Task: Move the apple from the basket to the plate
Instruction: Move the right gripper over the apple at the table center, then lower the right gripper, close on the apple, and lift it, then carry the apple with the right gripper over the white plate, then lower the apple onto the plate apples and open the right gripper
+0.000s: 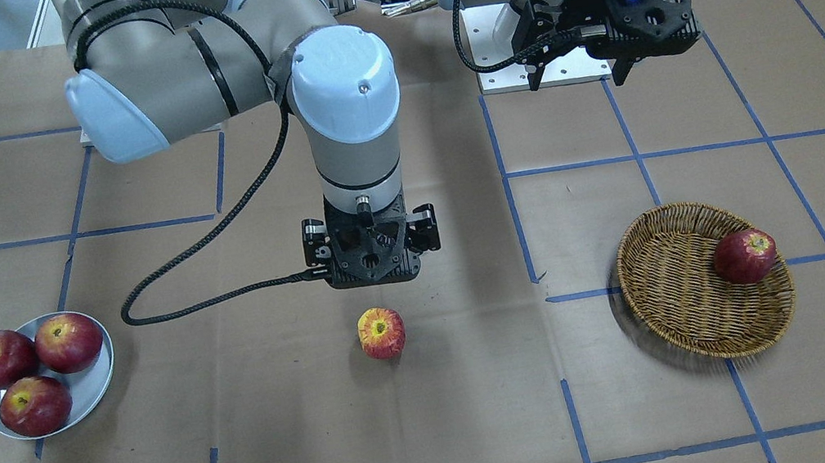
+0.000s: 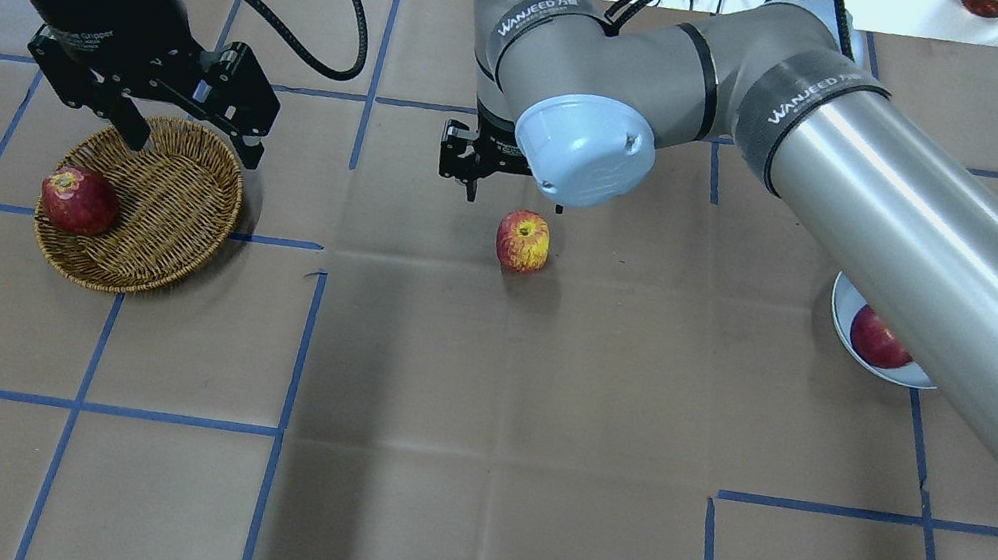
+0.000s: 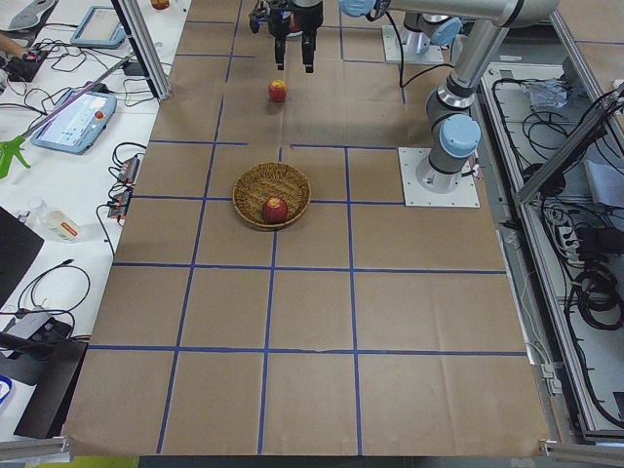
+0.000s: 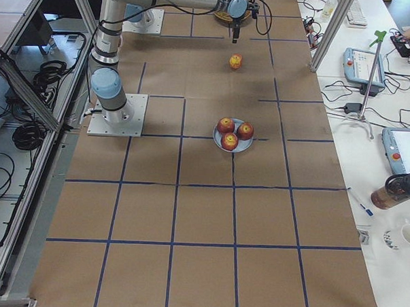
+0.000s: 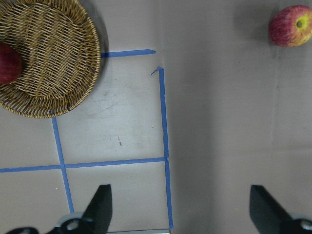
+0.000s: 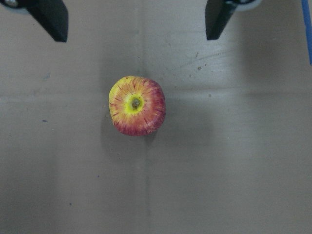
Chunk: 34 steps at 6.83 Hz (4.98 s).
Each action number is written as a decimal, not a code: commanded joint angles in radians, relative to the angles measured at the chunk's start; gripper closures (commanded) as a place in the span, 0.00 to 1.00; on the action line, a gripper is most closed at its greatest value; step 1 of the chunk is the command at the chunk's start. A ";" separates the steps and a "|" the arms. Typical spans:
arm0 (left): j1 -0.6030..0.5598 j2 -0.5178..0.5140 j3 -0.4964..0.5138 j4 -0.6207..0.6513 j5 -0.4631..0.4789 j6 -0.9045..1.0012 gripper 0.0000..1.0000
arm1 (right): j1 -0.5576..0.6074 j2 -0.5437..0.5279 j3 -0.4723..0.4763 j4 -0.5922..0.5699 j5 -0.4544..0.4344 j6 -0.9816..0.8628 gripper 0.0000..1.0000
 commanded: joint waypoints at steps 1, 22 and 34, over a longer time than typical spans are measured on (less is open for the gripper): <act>0.000 -0.019 0.000 0.000 0.000 -0.002 0.01 | -0.008 0.076 0.056 -0.142 -0.054 -0.009 0.00; 0.000 -0.023 -0.004 -0.012 -0.002 -0.014 0.01 | -0.786 -0.258 0.264 -0.043 -0.055 -1.039 0.45; 0.000 -0.021 -0.009 -0.015 0.000 -0.013 0.01 | -0.789 -0.172 0.402 -0.258 -0.009 -1.045 0.40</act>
